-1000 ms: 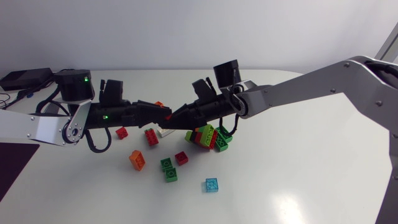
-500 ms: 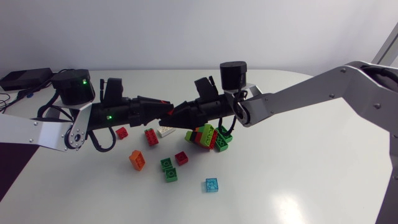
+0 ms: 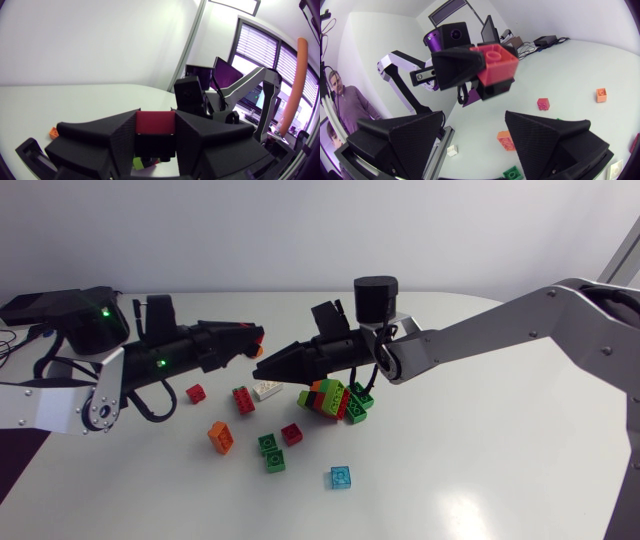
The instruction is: Disassemble duplo
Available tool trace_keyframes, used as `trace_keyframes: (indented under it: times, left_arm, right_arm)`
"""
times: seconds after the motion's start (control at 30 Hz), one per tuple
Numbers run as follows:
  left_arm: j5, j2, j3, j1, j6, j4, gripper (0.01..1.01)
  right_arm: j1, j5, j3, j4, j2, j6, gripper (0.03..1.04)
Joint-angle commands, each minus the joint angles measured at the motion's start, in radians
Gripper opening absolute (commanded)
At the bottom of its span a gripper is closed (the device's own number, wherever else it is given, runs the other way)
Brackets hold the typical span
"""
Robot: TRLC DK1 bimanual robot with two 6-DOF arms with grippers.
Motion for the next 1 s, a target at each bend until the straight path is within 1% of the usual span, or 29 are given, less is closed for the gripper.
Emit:
trace_keyframes:
  times: [0.0, 0.07, 0.3, 0.43, 0.57, 0.73, 0.97]
  left_arm:
    - [-0.029, -0.076, -0.034, 0.006, -0.032, 0.03, 0.025]
    - [-0.047, -0.1, -0.044, 0.011, -0.038, 0.035, 0.025]
    - [-0.05, -0.188, -0.084, 0.009, -0.038, 0.064, 0.025]
    - [-0.087, -0.242, -0.1, 0.011, -0.038, 0.064, 0.025]
    - [-0.128, -0.278, -0.116, 0.018, -0.041, 0.063, 0.025]
    - [-0.128, -0.304, -0.123, 0.023, -0.054, 0.063, 0.025]
    - [-0.13, -0.329, -0.133, 0.034, -0.078, 0.063, 0.025]
  right_arm:
    - [0.003, -0.018, 0.018, 0.017, -0.014, 0.045, 0.9]
    - [0.003, -0.018, 0.026, 0.017, -0.023, 0.052, 0.9]
    - [0.003, -0.032, 0.061, 0.017, -0.059, 0.111, 0.9]
    - [0.006, -0.032, 0.08, 0.034, -0.069, 0.134, 0.9]
    - [0.04, -0.024, 0.135, 0.045, -0.045, 0.163, 0.9]
    - [0.08, 0.003, 0.199, 0.059, -0.006, 0.192, 0.9]
    - [0.093, 0.012, 0.204, 0.108, 0.018, 0.197, 0.89]
